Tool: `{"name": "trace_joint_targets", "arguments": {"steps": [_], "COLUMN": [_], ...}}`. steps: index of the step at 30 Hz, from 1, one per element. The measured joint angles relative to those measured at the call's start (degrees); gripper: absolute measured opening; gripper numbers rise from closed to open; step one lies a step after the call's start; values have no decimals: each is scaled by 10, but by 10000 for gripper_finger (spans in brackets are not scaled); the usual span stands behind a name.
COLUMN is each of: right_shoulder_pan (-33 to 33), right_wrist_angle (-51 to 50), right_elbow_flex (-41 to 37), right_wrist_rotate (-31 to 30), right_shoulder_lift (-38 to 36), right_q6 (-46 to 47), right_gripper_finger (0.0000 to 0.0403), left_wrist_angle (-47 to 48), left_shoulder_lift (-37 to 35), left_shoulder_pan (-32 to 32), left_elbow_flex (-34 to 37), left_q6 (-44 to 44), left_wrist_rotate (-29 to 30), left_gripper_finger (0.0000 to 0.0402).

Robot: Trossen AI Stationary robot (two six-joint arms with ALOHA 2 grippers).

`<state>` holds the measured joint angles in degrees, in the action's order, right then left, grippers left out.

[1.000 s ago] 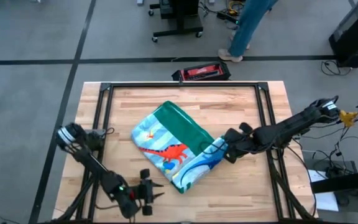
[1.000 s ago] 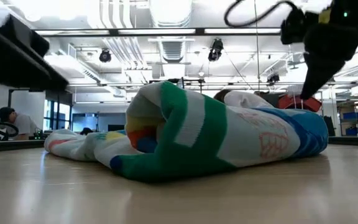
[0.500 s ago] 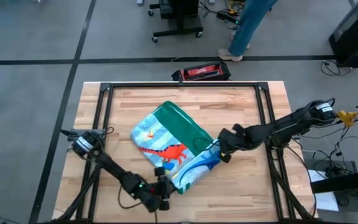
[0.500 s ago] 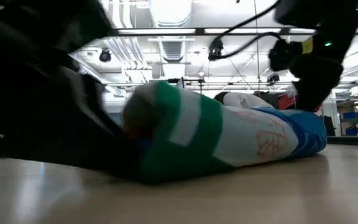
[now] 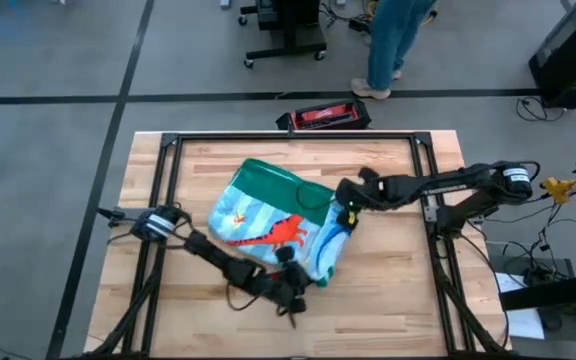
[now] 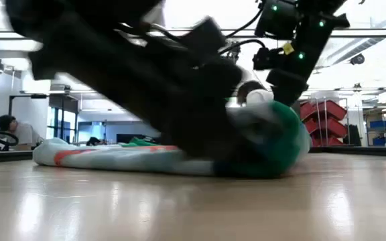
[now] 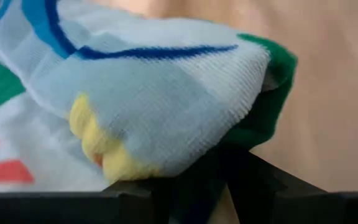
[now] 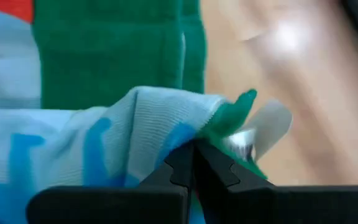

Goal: Roll towel
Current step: Roll the multi-color dinosaur print towel

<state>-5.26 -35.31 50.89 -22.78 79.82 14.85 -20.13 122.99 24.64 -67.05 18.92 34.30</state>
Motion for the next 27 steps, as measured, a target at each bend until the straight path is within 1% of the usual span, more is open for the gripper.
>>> {"name": "trace_joint_targets", "arguments": {"steps": [3,5,8,10,12,14,16,19,22,24,25,27], "right_shoulder_pan": [5,21,60,94,138,192,249,330,402,441,455,470], "right_wrist_angle": [-77,-114,-131,-129,-123,-94,-65,-4,64,105,122,159], "right_elbow_flex": [26,35,32,25,18,13,11,11,12,13,12,16], "right_wrist_rotate": [-45,-53,-51,-44,-28,-23,-23,-28,-64,-89,-102,-121], "right_shoulder_lift": [-24,-39,-60,-67,-64,-55,-39,-16,8,30,44,79], "right_q6": [3,19,43,74,110,141,167,203,234,241,240,227], "right_gripper_finger": [0,0,0,0,0,0,0,0,0,0,0,0], "left_wrist_angle": [27,86,213,285,334,368,365,362,354,305,270,208], "left_shoulder_lift": [5,1,-12,-24,-37,-54,-78,-111,-123,-123,-123,-120], "left_shoulder_pan": [-18,-18,-6,3,11,12,-1,-42,-93,-132,-153,-196], "left_elbow_flex": [-32,-52,-86,-105,-118,-119,-118,-111,-104,-98,-94,-87], "left_q6": [-11,-11,-6,3,12,14,4,-43,-109,-167,-189,-220], "left_wrist_rotate": [-62,-82,-82,-70,-51,-39,-29,-20,-26,-57,-85,-164], "left_gripper_finger": [119,119,119,119,119,119,119,119,119,119,119,119]}}
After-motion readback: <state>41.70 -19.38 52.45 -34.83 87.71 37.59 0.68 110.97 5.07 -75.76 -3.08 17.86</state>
